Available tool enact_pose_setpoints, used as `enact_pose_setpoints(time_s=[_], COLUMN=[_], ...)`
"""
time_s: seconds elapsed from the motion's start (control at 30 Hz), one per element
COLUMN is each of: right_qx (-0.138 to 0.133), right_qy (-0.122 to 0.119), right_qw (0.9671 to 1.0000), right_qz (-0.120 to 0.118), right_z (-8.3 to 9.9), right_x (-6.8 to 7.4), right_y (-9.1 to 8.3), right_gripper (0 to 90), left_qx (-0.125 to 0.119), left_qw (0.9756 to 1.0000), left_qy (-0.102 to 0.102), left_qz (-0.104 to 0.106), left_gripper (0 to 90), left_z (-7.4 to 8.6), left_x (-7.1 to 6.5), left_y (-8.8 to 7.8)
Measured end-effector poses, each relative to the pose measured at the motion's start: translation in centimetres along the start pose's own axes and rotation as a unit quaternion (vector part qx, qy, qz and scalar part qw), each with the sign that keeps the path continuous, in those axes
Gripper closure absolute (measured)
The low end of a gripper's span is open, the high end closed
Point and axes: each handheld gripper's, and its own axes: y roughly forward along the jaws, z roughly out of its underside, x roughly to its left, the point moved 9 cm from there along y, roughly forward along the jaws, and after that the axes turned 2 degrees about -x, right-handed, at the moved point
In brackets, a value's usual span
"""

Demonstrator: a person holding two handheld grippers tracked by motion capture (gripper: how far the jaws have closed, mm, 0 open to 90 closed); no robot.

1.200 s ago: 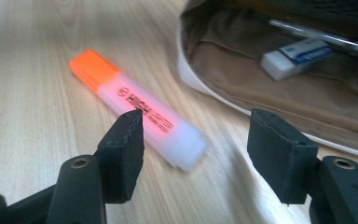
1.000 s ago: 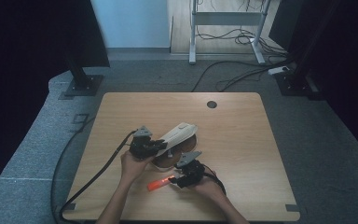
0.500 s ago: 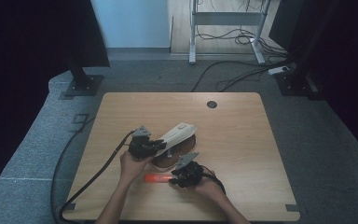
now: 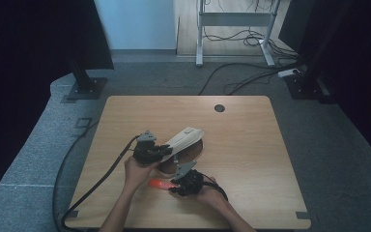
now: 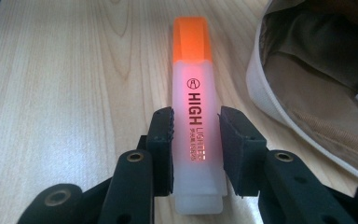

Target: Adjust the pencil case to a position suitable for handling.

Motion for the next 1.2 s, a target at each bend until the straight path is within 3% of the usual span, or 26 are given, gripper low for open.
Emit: enact_pose_setpoints(time_s=[0.3,0.6,1.2], right_qx=[-0.002,-0.016,-0.031], right_qy=[0.004,0.013,0.053], right_qw=[1.0000,0.9998,0.9965], right_qz=[-0.004,0.007,0.057], right_z=[0.1,0.0,0.7], right_x=[0.6,0.2,-3.7], right_y=[-0.3,-1.9,-5.2], right_gripper=[65.0,65.0,65.0], left_qx=[-0.001,-0.001,-0.002], left_qw=[1.0000,1.0000,1.0000], left_qy=[0.000,-0.003,0.002], left_qz=[0.000,0.001,-0.003], left_gripper=[76.6,76.6,76.9], left_z=[0.0,-0.1,-0.3], left_x=[0.0,0.0,0.0], left_y=[0.0,-0.1,-0.6])
